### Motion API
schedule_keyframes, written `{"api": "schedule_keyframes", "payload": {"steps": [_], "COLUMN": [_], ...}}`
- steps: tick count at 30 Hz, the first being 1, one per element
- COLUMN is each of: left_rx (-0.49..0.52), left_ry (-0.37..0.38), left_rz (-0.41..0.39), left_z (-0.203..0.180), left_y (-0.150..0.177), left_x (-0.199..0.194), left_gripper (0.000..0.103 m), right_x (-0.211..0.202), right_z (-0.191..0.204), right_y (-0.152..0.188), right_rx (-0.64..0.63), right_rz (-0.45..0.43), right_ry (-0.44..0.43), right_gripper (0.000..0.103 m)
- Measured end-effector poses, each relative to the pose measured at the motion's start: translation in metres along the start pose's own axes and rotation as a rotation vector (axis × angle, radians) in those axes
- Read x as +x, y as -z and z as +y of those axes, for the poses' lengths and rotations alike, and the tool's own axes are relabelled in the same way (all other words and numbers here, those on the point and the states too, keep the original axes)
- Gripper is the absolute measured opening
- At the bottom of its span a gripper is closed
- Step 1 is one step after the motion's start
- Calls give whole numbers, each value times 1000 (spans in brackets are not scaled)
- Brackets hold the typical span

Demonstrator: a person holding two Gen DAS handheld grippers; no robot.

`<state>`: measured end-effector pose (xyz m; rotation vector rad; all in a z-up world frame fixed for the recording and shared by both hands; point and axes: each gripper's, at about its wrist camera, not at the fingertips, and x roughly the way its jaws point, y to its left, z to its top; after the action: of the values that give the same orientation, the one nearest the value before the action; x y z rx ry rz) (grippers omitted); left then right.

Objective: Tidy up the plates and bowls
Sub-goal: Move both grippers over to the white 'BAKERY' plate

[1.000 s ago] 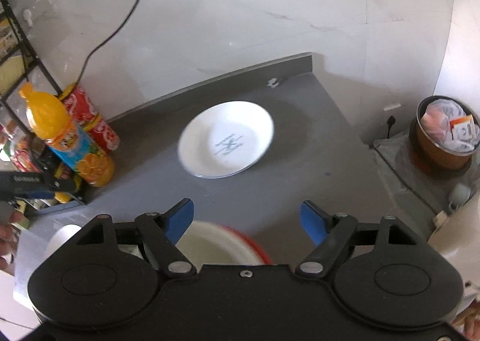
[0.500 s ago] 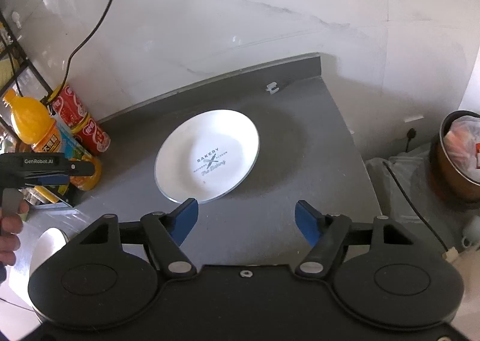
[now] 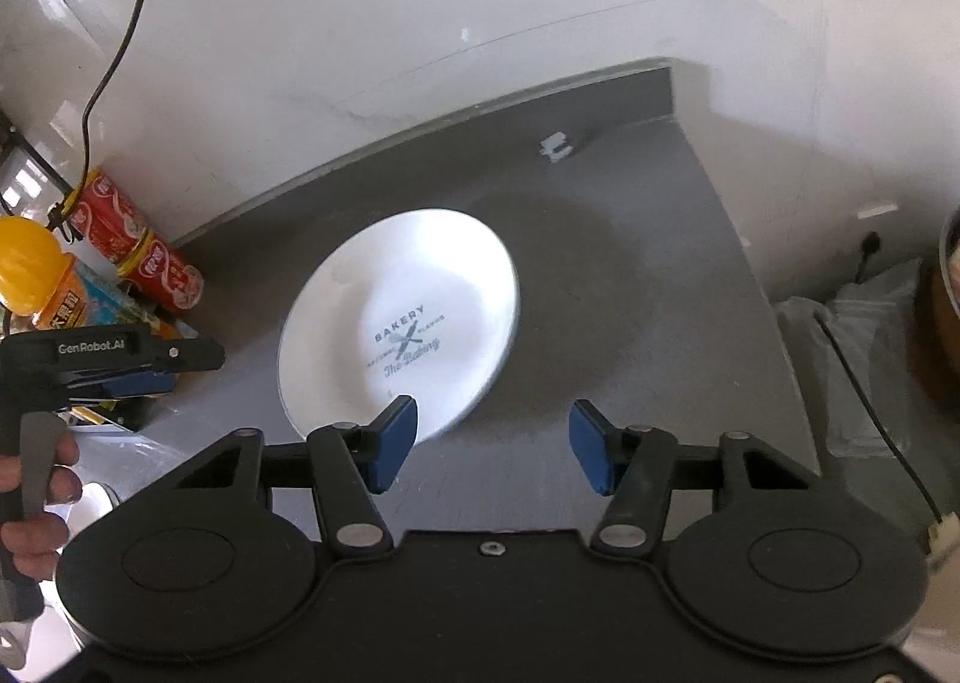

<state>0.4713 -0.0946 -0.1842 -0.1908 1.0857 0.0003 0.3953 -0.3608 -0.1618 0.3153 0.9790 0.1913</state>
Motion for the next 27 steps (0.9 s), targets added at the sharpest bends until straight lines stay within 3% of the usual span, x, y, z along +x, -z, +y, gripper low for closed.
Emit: {"api": "schedule_keyframes", "payload": {"steps": [3, 9, 13, 16, 19, 25, 27], "left_rx": [-27, -43, -19, -26, -34, -82, -81], "left_ry": [-24, -2, -45, -24, -42, -5, 3], "left_rz": [-11, 15, 8, 29, 29, 47, 43], "left_z": [-1, -5, -13, -14, -13, -5, -7], "left_y": [-2, -4, -6, -7, -7, -5, -6], "left_x": [12, 36, 47, 57, 65, 79, 81], "left_gripper": [68, 56, 55, 54, 54, 46, 41], "right_x": [15, 38, 52, 61, 71, 88, 90], "right_z": [-3, -10, -13, -14, -14, -14, -12], "right_y": [-7, -18, -24, -27, -32, -37, -40], "right_rx": [-1, 22, 41, 58, 73, 82, 76], "right_rz": [18, 45, 56, 79, 99, 102, 110], "right_ry": [22, 6, 6, 20, 15, 56, 57], "right_gripper": [56, 56, 56, 55, 50, 46, 36]}}
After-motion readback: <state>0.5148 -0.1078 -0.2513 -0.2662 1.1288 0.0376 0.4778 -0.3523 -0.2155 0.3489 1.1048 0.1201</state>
